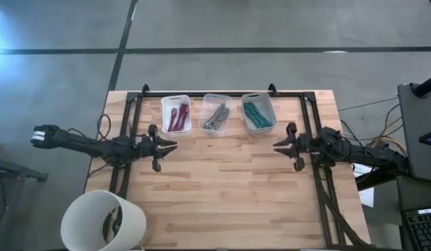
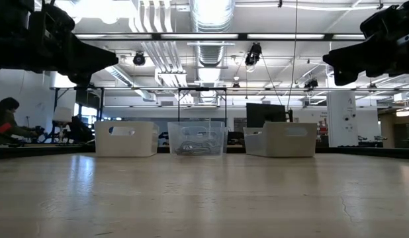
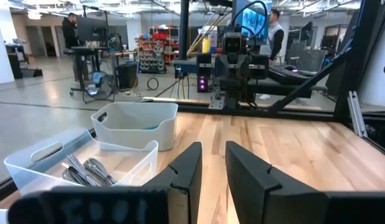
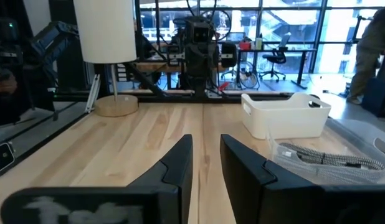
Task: Pick & Place USB Port
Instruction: Return to Home Position
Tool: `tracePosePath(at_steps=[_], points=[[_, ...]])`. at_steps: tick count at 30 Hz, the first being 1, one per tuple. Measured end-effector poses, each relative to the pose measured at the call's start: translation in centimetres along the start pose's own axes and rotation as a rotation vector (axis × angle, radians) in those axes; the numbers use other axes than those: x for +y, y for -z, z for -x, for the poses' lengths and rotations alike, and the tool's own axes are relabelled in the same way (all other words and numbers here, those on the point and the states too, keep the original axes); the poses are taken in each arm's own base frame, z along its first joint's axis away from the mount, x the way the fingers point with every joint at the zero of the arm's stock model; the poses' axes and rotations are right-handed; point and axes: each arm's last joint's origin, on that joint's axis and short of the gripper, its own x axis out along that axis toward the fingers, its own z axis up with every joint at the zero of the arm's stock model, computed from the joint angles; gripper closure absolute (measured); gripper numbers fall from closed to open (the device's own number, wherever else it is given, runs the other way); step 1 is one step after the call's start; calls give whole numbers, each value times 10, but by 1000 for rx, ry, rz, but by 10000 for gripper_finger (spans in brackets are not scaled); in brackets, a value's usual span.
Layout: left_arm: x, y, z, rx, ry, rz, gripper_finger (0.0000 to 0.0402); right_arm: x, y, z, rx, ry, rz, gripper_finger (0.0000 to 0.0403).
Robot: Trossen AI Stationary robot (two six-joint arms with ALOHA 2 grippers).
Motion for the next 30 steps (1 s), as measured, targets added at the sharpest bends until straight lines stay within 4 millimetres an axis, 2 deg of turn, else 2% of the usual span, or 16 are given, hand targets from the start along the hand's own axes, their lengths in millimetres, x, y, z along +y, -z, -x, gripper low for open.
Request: tracePosePath(at_steps=[9,20,30], points=[[0,1,0,9,-1,-3,321,0,1,0,11,7,-5,334],[0,9,0,90,-6,34,321,0,6,0,62,8,37,323],[0,10,1,103,-7,29,321,0,7,0,66,11,-51,334]])
